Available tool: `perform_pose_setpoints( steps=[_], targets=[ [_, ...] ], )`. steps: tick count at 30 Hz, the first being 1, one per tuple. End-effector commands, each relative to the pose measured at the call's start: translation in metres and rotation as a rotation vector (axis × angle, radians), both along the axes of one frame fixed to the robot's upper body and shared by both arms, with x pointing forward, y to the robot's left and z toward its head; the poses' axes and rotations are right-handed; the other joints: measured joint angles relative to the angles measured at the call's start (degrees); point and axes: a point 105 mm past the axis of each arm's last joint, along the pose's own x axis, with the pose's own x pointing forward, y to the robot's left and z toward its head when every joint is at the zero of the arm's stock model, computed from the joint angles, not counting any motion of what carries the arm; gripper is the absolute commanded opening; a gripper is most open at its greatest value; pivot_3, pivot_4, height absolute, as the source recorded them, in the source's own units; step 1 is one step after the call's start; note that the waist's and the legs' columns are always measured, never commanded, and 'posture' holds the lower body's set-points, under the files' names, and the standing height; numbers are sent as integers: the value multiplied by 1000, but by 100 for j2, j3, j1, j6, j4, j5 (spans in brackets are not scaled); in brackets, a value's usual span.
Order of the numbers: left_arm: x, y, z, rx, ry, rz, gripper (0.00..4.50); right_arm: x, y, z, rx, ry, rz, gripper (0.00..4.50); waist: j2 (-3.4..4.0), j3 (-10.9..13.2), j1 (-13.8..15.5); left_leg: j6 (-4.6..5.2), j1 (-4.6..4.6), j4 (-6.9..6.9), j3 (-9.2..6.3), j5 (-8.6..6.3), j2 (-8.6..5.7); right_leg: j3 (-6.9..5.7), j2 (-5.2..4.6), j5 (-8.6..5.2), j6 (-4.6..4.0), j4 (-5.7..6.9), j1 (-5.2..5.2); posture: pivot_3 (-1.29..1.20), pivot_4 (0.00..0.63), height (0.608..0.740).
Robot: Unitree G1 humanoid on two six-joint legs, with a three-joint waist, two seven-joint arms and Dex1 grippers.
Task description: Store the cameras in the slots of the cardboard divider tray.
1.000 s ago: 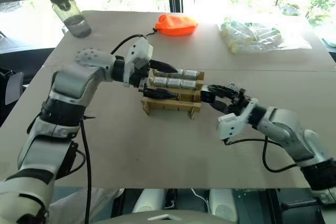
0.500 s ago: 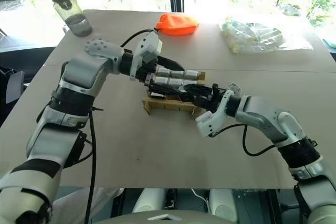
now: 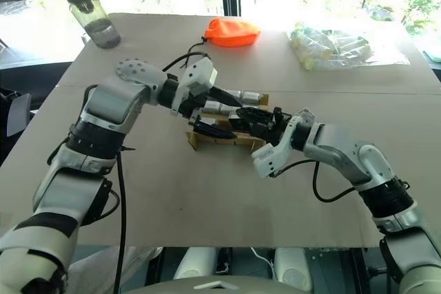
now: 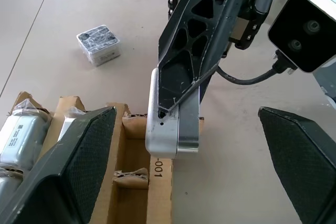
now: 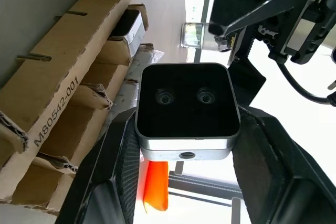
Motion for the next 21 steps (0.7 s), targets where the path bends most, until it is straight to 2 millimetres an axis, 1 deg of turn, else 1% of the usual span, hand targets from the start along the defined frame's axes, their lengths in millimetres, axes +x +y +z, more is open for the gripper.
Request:
perform_pose_setpoints(
  steps=[1,2,3,4,6,9,11,12,13,15,17,19,21],
  targets=[
    [-1,-3,4,3,-21,-10,3834,-3,6,17,41,-41,25,1953,0,0,-4,0,0,0,0,0,0,0,0,0,0,0,0,0,150,726],
    [-1,-4,4,-2,-18,-6,3473,-3,6,18,42,-41,27,1953,0,0,-1,0,0,0,0,0,0,0,0,0,0,0,0,0,150,726],
    [0,-4,5,-5,-17,-5,2932,-4,7,18,42,-41,28,1953,0,0,2,0,0,0,0,0,0,0,0,0,0,0,0,0,150,726],
    [0,-5,5,-8,-16,-5,2512,-4,7,18,42,-39,29,1953,0,0,4,0,0,0,-1,0,0,-1,0,0,0,0,0,0,150,726],
    [0,-6,6,-15,-16,-3,1500,-5,7,18,43,-34,30,1953,0,0,-3,0,0,0,-1,0,0,-1,0,0,0,0,0,0,150,726],
    [0,-7,7,-19,-15,-7,737,-6,7,17,45,-24,30,1953,0,0,0,0,0,0,-1,0,0,-1,0,0,0,0,0,0,150,726],
    [-1,-7,7,-18,-15,-10,734,-3,5,15,47,3,-1,2970,0,0,-1,0,0,0,-1,0,0,-1,0,0,0,0,0,0,150,726],
    [-1,-8,7,-18,-15,-12,734,-3,4,15,49,10,-9,3301,0,0,2,0,0,0,0,0,0,0,0,0,0,1,0,0,150,726],
    [-1,-7,6,-17,-14,-13,734,-5,4,19,82,14,-4,3832,0,0,2,0,0,0,-1,0,0,-1,0,0,0,0,0,0,150,726],
    [-1,-7,6,-18,-13,-13,734,-5,1,29,149,45,-13,4444,0,0,1,0,0,0,-1,0,0,-1,0,0,0,1,0,0,150,726],
    [0,-5,7,-21,-17,-14,734,-6,-7,31,237,135,-44,4500,0,0,6,0,0,0,-1,0,0,-1,0,0,0,0,0,0,150,726],
    [1,-3,10,-31,-43,-16,734,-9,-18,27,329,249,-78,4500,-1,0,41,0,-1,0,-10,0,1,-8,0,0,-1,-5,5,0,150,726],
    [4,-1,12,-42,-85,-23,734,-20,-30,16,447,457,-104,4500,-1,0,88,0,-3,-1,-11,0,-1,-10,-3,1,-1,-6,5,0,150,726]
  ],
)
